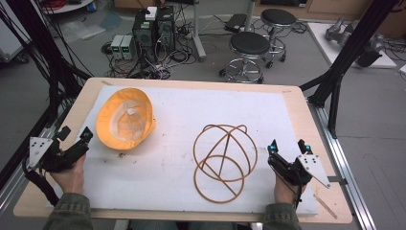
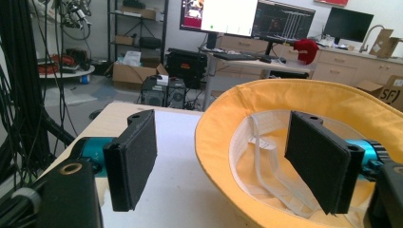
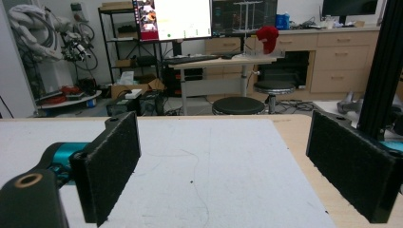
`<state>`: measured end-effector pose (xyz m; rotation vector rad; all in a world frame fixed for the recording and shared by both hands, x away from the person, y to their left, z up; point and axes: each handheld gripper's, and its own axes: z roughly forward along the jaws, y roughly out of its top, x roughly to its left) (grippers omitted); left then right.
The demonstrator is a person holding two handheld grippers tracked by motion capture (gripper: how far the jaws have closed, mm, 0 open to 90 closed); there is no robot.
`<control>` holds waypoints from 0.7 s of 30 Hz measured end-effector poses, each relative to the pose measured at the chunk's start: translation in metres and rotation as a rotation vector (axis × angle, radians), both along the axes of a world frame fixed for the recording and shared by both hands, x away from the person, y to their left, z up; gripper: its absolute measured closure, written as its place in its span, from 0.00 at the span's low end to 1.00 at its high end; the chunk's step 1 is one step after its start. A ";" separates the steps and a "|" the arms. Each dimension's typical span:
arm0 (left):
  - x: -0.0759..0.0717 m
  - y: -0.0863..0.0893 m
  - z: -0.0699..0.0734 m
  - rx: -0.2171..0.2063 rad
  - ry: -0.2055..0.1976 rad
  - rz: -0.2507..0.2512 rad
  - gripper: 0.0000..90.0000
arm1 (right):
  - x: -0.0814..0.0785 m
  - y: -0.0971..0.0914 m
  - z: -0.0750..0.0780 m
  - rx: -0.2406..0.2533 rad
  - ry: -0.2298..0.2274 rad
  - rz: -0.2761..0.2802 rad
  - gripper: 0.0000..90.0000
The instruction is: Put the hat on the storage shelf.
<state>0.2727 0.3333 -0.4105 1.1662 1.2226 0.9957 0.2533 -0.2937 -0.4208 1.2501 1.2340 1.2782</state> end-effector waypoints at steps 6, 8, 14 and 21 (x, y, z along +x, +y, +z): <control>0.013 0.004 0.004 -0.004 0.042 -0.020 0.28 | 0.000 0.000 0.000 0.011 0.005 0.005 0.11; 0.018 0.004 0.007 0.001 0.053 -0.035 0.28 | 0.000 0.000 0.000 0.011 0.004 0.005 0.11; 0.033 0.005 0.017 0.010 0.077 -0.042 0.27 | 0.001 0.001 0.000 0.007 0.006 0.012 0.11; 0.048 0.007 0.018 0.006 0.112 -0.036 0.28 | 0.002 -0.001 -0.001 0.010 0.011 0.004 0.11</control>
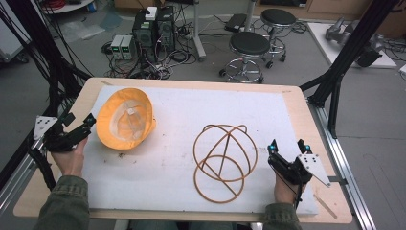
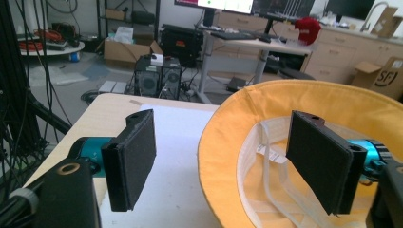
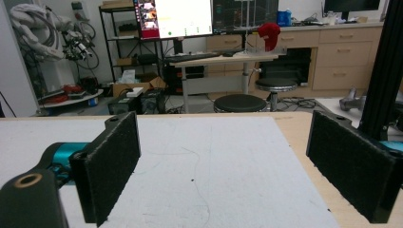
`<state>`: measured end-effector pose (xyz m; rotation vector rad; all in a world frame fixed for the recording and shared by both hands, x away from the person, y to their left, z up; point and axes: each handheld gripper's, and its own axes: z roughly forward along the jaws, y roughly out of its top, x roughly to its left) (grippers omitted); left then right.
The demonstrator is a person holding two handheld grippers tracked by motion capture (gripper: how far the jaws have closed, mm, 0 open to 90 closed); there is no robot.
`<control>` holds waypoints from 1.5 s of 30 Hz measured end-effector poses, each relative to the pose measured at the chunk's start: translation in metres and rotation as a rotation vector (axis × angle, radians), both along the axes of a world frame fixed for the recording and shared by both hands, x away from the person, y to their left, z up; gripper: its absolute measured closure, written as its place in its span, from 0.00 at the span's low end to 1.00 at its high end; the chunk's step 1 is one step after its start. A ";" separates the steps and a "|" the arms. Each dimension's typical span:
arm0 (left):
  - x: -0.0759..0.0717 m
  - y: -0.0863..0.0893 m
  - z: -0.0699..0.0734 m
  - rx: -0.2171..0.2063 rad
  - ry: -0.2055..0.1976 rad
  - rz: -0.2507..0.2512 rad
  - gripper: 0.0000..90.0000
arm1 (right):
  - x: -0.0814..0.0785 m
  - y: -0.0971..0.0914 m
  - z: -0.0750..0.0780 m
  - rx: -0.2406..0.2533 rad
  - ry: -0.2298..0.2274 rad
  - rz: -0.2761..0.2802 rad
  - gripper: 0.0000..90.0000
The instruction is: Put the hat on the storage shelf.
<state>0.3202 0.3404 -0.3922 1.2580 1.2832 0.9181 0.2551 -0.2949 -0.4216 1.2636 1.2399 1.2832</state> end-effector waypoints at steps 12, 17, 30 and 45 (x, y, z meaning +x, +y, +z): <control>0.031 0.007 -0.005 -0.020 0.081 -0.015 0.30 | 0.002 0.000 -0.001 -0.002 0.009 0.012 0.11; 0.040 0.011 -0.006 -0.036 0.110 -0.031 0.30 | 0.003 -0.001 -0.001 -0.007 0.011 0.016 0.11; 0.059 0.009 -0.019 -0.025 0.200 -0.052 0.30 | 0.004 0.000 -0.002 -0.004 0.018 0.019 0.11; 0.066 0.006 -0.032 -0.030 0.287 -0.089 0.29 | 0.002 -0.001 -0.001 0.002 0.002 0.022 0.11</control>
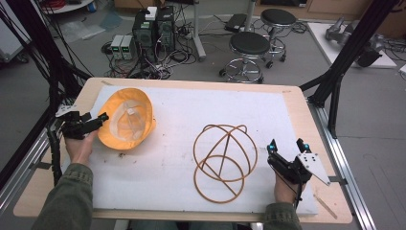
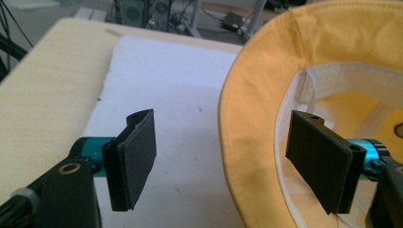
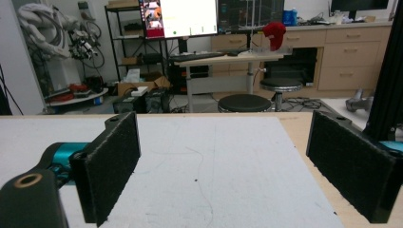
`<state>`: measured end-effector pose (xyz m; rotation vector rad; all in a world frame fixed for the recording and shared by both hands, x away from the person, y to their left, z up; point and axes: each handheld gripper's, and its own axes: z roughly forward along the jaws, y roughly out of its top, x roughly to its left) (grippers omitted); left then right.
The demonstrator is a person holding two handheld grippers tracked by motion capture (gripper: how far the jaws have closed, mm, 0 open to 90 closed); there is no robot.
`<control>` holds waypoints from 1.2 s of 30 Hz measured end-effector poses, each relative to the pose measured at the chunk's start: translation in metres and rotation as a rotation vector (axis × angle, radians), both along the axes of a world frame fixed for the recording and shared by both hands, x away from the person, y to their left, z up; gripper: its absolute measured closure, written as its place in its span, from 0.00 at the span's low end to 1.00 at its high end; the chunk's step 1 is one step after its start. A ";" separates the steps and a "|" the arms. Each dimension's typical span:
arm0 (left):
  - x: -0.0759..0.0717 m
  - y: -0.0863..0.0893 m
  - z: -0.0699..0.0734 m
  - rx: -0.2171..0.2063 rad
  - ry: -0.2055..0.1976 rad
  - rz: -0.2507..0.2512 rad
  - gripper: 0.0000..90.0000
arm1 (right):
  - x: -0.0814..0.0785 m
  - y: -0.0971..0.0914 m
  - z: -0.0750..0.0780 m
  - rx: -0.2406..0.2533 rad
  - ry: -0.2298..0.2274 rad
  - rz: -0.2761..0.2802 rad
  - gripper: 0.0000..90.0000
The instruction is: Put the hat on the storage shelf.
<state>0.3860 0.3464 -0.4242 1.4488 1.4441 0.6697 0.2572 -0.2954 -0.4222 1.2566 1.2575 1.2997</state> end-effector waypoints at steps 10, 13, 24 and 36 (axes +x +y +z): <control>0.003 0.000 -0.007 -0.066 0.066 -0.066 0.64 | -0.002 -0.001 0.001 0.001 -0.014 -0.010 0.11; -0.001 0.004 -0.004 -0.097 0.038 -0.083 0.91 | -0.002 -0.001 0.001 0.001 -0.011 -0.008 0.11; -0.009 -0.003 0.005 -0.064 -0.024 -0.088 0.96 | -0.002 -0.001 0.001 -0.005 -0.014 -0.010 0.11; -0.024 -0.001 0.023 -0.108 -0.120 -0.070 0.96 | -0.003 0.000 0.001 -0.018 -0.010 -0.008 0.11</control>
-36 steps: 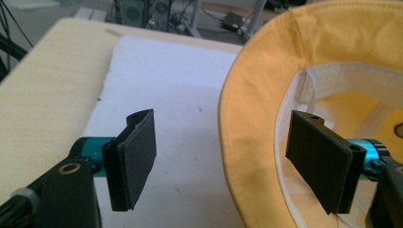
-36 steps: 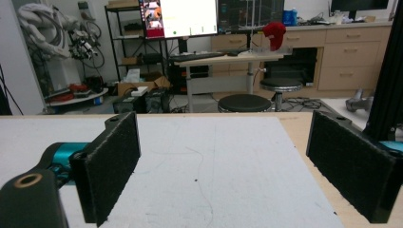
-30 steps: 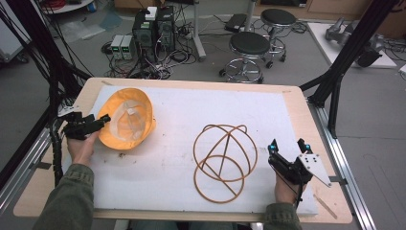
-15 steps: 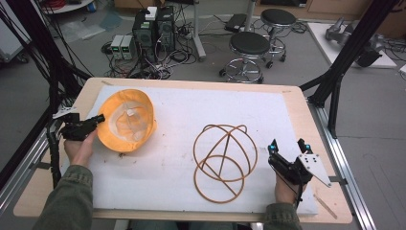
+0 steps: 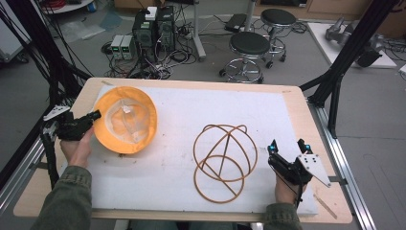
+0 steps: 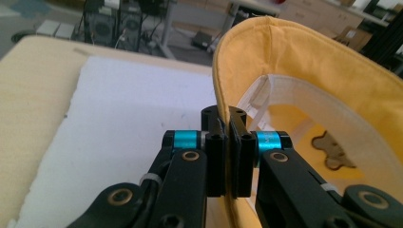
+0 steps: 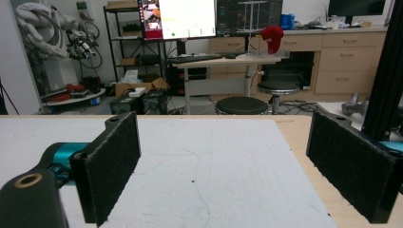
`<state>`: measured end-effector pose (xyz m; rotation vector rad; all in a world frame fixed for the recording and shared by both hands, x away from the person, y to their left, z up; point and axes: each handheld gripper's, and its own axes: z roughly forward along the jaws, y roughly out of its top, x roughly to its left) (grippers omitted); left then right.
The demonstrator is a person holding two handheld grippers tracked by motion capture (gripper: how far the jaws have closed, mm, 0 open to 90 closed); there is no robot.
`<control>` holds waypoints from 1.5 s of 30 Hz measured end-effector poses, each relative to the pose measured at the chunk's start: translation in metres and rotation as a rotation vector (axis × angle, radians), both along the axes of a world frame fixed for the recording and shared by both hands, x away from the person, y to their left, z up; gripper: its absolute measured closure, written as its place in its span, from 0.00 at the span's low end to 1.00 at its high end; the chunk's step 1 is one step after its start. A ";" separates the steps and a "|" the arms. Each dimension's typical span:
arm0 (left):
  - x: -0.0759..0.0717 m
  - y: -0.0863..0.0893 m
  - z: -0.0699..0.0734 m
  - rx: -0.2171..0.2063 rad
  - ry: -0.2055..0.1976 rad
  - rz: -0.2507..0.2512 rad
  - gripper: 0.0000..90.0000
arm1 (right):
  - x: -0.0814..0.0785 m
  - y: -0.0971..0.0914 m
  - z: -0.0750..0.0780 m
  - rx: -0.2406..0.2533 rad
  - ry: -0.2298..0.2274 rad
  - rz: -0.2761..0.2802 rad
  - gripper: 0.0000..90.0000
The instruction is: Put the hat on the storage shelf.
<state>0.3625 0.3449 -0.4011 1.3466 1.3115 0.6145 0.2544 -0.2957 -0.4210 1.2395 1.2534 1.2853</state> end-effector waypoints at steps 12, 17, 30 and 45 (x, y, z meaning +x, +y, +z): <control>-0.013 -0.012 0.023 -0.031 -0.119 -0.042 0.96 | 0.000 0.000 0.000 -0.004 0.004 -0.001 0.11; -0.014 -0.025 0.035 -0.014 -0.166 -0.078 0.97 | 0.000 0.000 0.000 -0.007 0.004 -0.003 0.11; -0.033 -0.051 0.075 0.038 -0.351 -0.108 0.96 | 0.000 -0.001 0.000 -0.007 0.005 -0.002 0.11; -0.066 -0.083 0.127 0.031 -0.559 -0.200 0.96 | -0.002 -0.003 0.000 0.009 0.001 -0.016 0.11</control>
